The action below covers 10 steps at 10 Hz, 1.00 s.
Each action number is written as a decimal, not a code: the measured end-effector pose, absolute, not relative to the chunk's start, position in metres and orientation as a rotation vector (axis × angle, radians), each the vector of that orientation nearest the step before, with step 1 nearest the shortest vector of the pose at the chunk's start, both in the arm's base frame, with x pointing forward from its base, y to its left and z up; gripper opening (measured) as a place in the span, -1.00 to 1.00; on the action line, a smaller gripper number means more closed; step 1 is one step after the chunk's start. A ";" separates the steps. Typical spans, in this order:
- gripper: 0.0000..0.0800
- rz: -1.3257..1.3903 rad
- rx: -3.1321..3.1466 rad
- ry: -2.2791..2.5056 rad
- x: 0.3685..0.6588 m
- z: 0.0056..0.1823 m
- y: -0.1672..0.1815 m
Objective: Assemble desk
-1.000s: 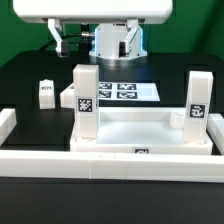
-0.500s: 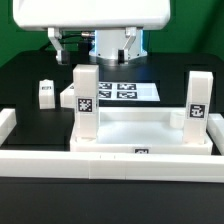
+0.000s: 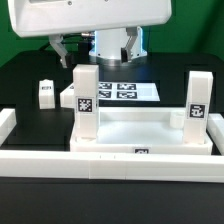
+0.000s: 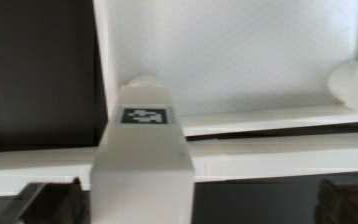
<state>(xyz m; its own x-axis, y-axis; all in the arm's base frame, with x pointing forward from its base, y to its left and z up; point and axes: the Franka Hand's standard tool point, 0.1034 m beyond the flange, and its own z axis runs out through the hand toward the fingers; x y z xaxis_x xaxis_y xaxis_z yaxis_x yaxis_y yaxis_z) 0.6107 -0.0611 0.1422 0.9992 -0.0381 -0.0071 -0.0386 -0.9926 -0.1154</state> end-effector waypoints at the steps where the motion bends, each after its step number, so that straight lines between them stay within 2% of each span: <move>1: 0.62 0.002 -3.027 0.059 0.611 0.142 -0.062; 10: 0.62 0.021 -3.064 0.146 0.610 0.139 -0.068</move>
Offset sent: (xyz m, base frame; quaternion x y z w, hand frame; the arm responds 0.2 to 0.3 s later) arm 0.0040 -0.0262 -0.0023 -0.0784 -0.0150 0.0559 0.9952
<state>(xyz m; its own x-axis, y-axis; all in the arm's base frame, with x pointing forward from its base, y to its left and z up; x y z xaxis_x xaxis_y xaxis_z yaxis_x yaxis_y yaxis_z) 0.6103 -0.0681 0.1392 0.9954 -0.0941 -0.0174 -0.0951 -0.9928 -0.0731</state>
